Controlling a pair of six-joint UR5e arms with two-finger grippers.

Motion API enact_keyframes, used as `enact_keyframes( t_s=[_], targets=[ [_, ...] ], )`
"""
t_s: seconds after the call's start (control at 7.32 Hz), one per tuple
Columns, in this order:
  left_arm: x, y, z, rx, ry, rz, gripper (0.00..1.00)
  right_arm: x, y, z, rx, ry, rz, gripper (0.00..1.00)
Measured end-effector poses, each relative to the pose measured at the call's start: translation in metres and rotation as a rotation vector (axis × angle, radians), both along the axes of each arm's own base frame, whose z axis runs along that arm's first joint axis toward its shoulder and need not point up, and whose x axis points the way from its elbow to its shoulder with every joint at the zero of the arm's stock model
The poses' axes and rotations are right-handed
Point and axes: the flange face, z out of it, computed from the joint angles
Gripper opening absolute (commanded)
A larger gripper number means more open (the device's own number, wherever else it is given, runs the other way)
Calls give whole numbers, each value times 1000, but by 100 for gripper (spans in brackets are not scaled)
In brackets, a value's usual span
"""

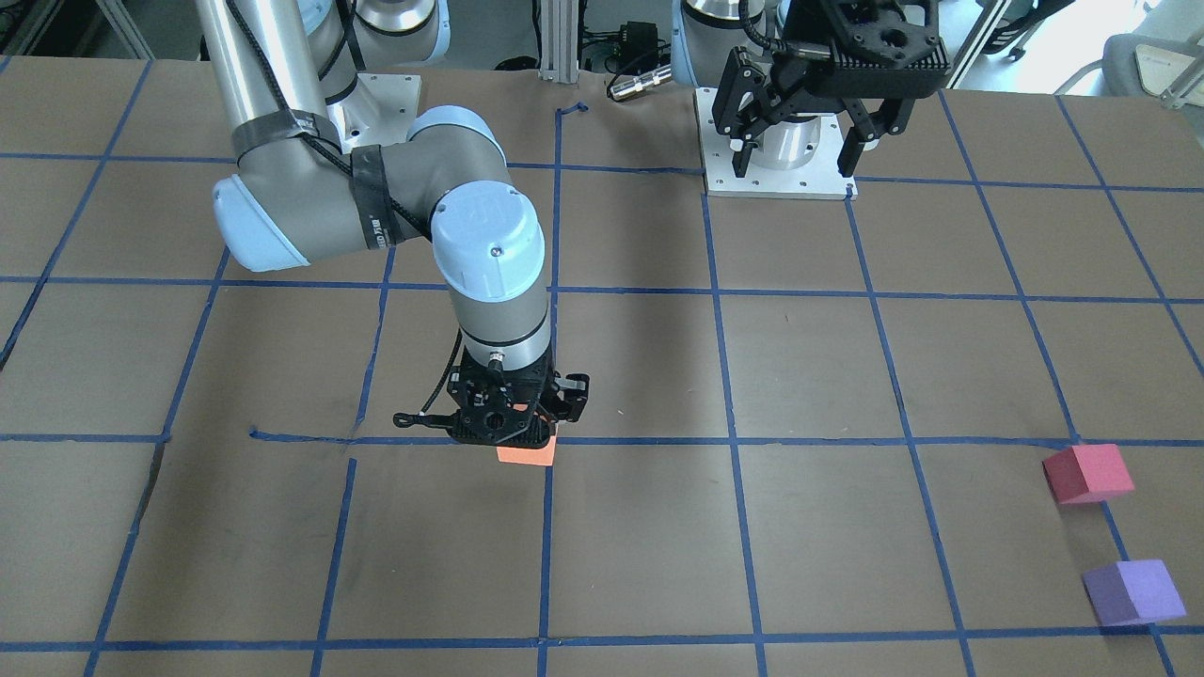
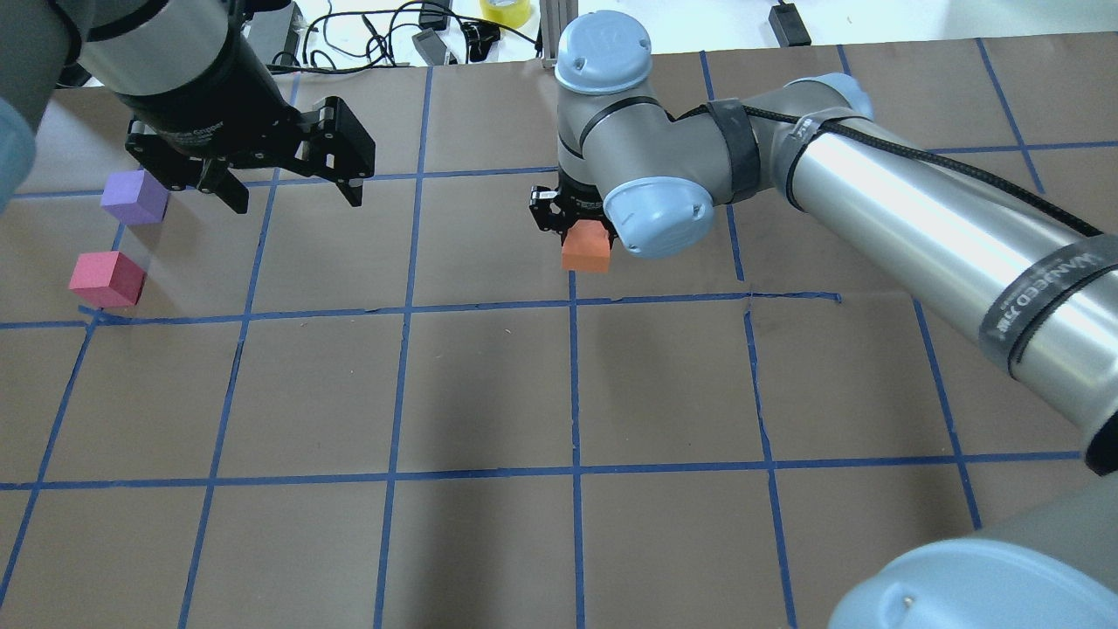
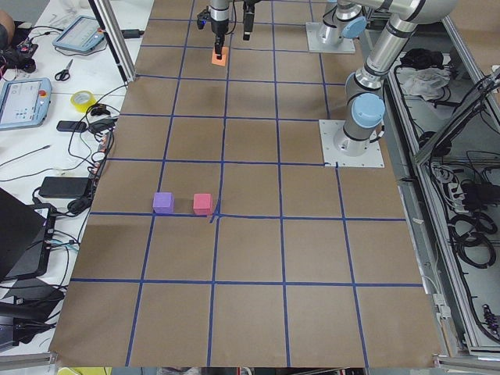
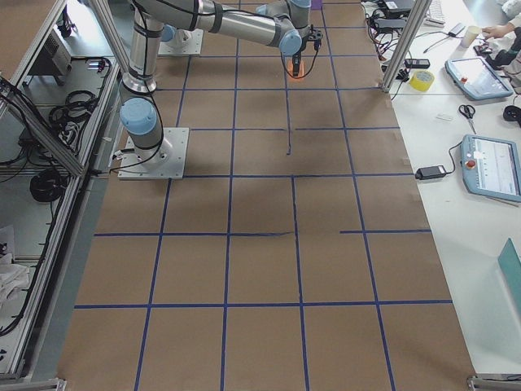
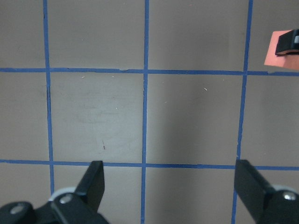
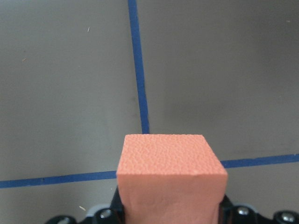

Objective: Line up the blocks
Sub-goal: 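Carry the orange cube with the right gripper toward the table center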

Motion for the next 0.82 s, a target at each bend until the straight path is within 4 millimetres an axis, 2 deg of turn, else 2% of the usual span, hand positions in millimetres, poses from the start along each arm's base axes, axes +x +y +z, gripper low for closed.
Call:
enact_keyframes(
  t_s=[0.27,0.55,0.82],
  targets=[
    [0,0,0,0,0,0,100,28,-13,-20,11,3,-1,21],
    [-1,0,0,0,0,2,100,52,-15,-40,25,16,29,21],
    [-1,0,0,1,2,4,100,60,-15,-60,41,27,50,21]
  ],
)
